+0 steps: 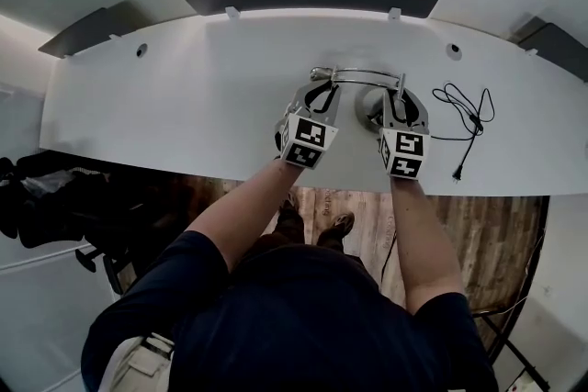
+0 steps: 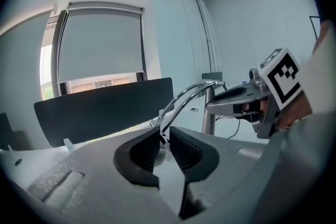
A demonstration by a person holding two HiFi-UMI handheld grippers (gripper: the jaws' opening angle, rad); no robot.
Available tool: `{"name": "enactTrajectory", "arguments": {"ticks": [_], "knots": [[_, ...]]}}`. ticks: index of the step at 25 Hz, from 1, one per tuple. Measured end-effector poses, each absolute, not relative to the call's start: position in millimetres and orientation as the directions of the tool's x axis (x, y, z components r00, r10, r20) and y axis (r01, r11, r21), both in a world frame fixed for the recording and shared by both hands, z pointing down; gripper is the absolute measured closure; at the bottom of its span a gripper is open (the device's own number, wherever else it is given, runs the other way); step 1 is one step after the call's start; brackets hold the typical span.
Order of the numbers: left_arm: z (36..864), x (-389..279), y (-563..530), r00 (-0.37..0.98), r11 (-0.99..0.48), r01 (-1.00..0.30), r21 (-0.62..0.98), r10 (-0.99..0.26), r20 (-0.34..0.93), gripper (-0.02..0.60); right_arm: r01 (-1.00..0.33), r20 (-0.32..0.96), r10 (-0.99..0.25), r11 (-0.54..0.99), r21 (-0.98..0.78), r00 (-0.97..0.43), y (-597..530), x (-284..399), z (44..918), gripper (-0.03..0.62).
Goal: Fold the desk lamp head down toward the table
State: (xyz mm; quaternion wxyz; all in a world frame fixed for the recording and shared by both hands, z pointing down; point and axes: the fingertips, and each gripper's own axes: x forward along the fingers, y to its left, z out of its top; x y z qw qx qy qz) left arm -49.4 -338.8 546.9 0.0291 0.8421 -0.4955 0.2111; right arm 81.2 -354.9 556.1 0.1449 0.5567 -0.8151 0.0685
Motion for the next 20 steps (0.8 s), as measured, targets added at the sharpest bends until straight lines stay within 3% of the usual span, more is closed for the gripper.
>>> {"name": "enactTrajectory", "arguments": {"ticks": [20], "knots": [[605.7, -14.2, -341.5, 0.436, -0.551, -0.824, -0.134, -0.766, 0.472, 0.528, -0.91, 0.356, -0.86, 0.41, 0.057, -0.365, -359.2, 79.2, 569.6, 0.471]]}}
